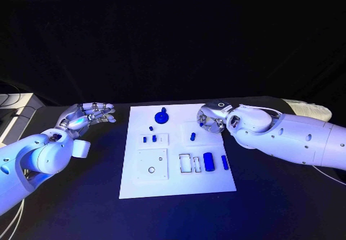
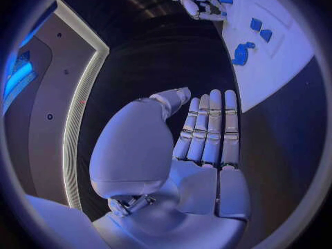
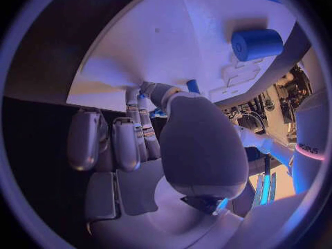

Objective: Assemble the parts on the task board

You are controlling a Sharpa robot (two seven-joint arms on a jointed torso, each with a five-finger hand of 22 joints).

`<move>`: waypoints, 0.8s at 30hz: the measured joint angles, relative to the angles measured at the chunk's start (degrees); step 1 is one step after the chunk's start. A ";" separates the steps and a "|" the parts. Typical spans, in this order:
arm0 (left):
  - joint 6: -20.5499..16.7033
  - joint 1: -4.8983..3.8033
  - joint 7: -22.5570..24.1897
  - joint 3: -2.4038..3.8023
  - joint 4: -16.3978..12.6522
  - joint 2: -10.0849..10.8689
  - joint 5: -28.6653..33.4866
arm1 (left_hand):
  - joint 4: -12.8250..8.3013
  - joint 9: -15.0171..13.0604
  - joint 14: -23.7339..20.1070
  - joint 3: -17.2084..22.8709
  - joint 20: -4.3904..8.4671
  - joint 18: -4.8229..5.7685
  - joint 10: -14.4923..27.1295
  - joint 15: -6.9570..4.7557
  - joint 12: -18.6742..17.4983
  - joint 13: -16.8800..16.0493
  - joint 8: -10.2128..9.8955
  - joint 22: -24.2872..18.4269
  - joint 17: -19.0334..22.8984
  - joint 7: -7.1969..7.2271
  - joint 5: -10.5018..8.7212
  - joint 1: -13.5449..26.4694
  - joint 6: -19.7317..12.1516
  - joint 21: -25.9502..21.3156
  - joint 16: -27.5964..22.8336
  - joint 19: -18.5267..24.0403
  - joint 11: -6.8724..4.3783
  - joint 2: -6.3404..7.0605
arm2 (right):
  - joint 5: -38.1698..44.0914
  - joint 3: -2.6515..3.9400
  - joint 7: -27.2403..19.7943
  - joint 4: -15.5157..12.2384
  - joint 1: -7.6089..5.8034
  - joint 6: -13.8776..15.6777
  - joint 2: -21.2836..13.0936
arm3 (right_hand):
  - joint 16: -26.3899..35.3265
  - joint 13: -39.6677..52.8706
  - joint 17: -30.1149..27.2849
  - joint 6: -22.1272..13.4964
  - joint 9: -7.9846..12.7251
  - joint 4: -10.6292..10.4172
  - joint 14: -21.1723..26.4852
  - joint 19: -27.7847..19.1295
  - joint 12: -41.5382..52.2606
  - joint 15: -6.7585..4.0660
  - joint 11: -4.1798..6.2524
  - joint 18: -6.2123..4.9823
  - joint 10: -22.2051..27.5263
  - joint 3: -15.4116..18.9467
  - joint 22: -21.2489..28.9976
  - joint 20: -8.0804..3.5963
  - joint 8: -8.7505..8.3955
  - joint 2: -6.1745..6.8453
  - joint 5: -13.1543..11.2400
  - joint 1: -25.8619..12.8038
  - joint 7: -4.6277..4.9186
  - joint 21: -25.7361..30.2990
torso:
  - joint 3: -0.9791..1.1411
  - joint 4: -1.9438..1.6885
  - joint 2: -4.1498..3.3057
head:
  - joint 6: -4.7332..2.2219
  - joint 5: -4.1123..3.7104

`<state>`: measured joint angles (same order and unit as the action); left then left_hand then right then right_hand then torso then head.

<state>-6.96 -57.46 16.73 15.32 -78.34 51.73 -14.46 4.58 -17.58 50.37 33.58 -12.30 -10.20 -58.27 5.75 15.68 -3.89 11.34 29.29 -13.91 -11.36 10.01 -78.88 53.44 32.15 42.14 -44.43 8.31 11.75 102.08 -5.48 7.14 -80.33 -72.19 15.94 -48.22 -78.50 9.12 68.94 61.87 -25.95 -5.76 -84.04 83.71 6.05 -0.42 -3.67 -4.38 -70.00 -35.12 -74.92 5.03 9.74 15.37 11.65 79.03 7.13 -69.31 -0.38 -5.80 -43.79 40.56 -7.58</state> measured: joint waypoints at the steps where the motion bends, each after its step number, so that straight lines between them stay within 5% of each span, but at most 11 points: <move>1: -0.02 0.00 -0.03 0.00 0.01 0.01 0.00 | -0.02 0.00 0.00 -0.02 0.00 0.00 0.00 0.00 0.00 0.00 0.00 0.00 0.05 0.00 0.00 0.00 0.00 -0.18 0.00 0.00 0.00 0.00 | 0.02 0.00 0.03 -0.06 0.01 -0.05 0.00 | -0.16 0.00 0.00 0.01 -0.04 0.00 0.00 0.00 0.00 0.00 0.06 0.00 -0.15 0.00 0.00 0.00 0.00 -0.05 0.00 0.05 -0.01 0.00 | 0.00 -0.01 0.01 | 0.03 0.00; 24: -0.13 0.01 -0.73 0.00 0.28 0.08 -0.05 | -1.27 0.18 0.42 -0.15 0.22 0.00 0.21 -0.01 -0.22 -0.01 0.21 -0.05 0.19 0.00 0.00 -0.75 0.00 -0.18 -0.49 -0.21 0.21 -0.75 | 0.08 0.00 1.17 -0.63 0.17 0.06 0.10 | -0.39 -0.73 -0.10 1.36 -1.38 2.64 0.00 0.40 -1.21 -0.82 0.60 -0.01 -2.78 -2.74 0.01 -0.40 1.14 -2.95 1.17 0.53 -0.56 -1.10 | -0.05 -0.04 -0.01 | 0.19 -0.12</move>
<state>-7.08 -57.45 16.00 15.32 -78.07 51.81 -14.51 3.31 -17.41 50.79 33.43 -12.08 -10.20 -58.06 5.74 15.46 -3.89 11.54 29.25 -13.72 -11.36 10.01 -79.63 53.44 31.96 41.66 -44.64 8.52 11.00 102.16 -5.47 8.31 -80.95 -72.02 16.00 -48.12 -78.89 8.39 68.84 63.22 -27.33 -3.12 -84.04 84.11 4.84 -1.24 -3.08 -4.39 -72.78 -37.86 -74.91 4.63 10.89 12.43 12.83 79.55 6.58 -70.41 -0.43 -5.84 -43.80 40.75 -7.70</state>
